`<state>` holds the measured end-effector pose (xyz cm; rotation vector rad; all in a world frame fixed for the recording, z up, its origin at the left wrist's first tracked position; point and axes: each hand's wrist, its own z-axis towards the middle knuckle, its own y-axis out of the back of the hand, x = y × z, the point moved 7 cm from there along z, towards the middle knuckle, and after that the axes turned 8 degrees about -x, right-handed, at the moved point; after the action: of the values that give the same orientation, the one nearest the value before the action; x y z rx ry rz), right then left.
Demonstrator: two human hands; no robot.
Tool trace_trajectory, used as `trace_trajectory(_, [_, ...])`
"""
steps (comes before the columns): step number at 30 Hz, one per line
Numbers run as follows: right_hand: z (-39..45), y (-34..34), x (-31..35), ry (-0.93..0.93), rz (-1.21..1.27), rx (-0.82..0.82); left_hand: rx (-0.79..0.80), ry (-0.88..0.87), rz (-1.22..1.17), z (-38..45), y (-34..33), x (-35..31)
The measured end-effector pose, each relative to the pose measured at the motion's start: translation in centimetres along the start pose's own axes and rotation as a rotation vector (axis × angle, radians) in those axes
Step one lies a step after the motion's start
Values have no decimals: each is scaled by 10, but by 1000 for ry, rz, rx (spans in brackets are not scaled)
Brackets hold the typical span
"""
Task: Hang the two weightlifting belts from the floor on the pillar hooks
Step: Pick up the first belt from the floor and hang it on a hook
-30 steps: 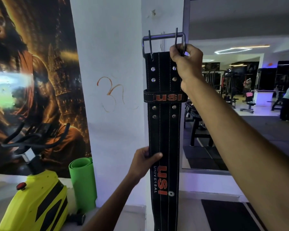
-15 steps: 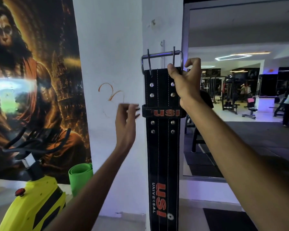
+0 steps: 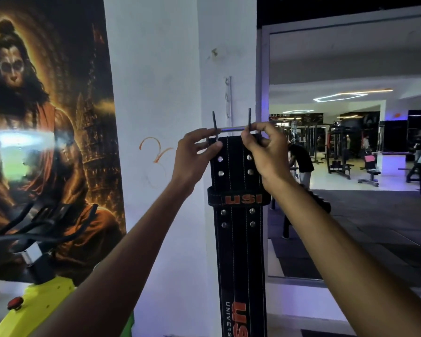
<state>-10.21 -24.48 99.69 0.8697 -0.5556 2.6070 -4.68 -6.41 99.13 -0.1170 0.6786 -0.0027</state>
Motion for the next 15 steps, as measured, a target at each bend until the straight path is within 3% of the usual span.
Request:
trace_trajectory(10, [24, 22, -60, 45, 6, 140, -136, -182, 104, -9, -32, 43])
trace_trajectory(15, [46, 11, -92, 33, 58, 122, -173, -214, 107, 17, -41, 77])
